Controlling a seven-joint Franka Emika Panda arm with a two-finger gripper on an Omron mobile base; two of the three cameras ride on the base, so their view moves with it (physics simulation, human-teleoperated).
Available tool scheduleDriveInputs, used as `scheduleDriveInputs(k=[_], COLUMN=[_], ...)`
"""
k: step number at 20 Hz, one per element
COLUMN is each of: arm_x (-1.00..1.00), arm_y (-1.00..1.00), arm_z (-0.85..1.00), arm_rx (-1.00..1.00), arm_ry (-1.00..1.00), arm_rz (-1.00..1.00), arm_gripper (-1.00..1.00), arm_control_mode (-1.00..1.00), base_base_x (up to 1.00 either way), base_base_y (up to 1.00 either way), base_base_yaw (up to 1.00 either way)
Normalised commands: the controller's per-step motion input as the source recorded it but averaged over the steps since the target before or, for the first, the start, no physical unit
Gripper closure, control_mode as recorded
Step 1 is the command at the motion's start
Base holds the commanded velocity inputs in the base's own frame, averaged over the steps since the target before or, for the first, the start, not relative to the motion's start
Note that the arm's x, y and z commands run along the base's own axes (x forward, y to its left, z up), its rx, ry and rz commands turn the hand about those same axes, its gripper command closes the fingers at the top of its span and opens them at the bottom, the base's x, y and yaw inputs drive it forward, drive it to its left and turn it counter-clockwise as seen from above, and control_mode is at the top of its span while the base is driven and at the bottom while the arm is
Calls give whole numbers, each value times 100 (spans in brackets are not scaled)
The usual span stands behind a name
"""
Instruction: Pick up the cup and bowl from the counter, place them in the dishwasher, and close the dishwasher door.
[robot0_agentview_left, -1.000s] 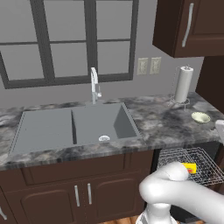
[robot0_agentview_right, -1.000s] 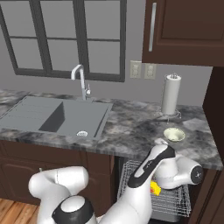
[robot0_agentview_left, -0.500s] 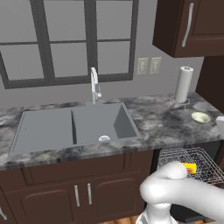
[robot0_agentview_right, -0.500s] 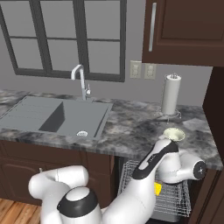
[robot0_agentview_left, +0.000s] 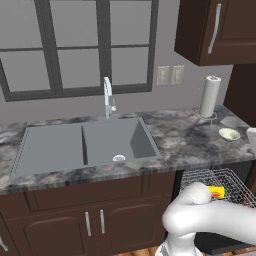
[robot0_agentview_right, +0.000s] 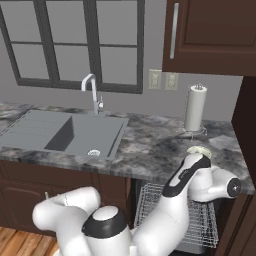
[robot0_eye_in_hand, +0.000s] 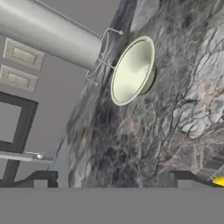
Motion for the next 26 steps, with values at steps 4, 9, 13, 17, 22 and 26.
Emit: scheduleDriveInputs(k=[4, 9, 13, 17, 22, 26], arm_x=[53, 43, 29, 30, 35, 29], arm_y=[-33, -21, -9, -2, -7, -9], arm_z=[0, -19, -35, -38, -19, -19], arm_rx=[9, 7, 2, 0, 0, 0], arm_ry=[3, 5, 7, 9, 6, 4], arm_rz=[0, 0, 0, 1, 0, 0], arm_gripper=[-100, -100, -100, -100, -100, -100], arm_control_mode=[-100, -100, -100, -100, -100, -100], base_base_x=[0, 0, 0, 0, 0, 0], base_base_y=[0, 0, 0, 0, 0, 0], base_base_yaw=[0, 0, 0, 0, 0, 0])
